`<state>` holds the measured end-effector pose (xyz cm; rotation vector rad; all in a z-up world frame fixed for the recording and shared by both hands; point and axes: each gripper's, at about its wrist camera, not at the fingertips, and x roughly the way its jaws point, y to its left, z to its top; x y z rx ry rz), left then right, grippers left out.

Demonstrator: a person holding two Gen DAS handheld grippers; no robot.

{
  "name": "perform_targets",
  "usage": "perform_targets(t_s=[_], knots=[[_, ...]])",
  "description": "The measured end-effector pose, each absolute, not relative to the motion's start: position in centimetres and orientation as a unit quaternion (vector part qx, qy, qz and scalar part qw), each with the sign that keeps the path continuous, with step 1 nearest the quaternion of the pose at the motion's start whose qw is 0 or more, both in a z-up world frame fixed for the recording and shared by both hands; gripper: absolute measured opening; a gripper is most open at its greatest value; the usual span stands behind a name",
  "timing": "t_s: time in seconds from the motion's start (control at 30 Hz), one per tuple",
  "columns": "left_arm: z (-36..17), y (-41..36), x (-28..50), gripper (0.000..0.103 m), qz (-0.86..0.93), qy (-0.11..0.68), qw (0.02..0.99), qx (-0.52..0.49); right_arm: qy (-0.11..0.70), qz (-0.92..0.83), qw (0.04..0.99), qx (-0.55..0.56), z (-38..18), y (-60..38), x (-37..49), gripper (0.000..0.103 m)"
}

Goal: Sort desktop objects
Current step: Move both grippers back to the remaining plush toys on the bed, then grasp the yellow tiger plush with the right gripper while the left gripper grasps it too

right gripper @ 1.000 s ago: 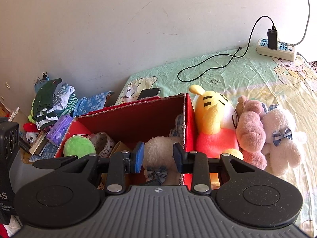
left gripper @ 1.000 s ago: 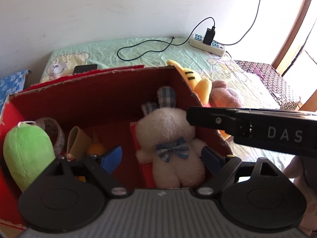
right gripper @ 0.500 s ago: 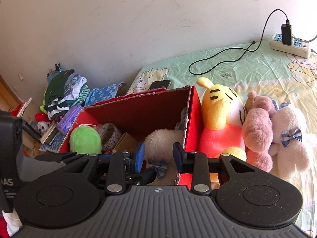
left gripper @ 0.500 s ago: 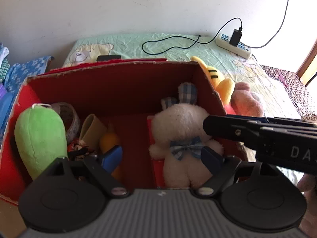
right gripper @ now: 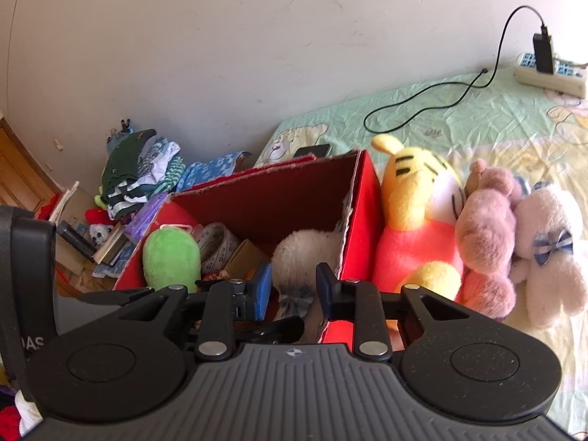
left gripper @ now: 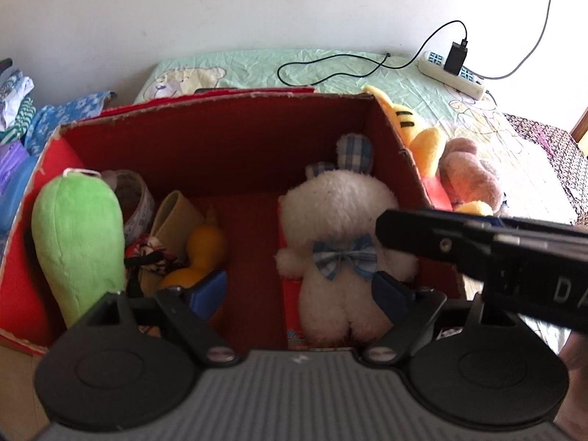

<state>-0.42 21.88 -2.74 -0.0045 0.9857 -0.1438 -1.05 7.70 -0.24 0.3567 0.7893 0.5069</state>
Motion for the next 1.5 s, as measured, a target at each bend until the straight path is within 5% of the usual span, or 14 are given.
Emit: perform_targets(t_s=[0.77,1.5], knots=[[2.2,15.9,-0.7,0.073,-0.164,0.409,0.898,0.014,0.319,0.203,0.880,0.286,-0.8,-2.6,-2.7,0.032],[-1.3,6.1,-2.6,0.077,-0.162,0.426,0.889,0.042,0.347,0.277,0.859,0.257,-0.4,-8.0,2.4,0.034]])
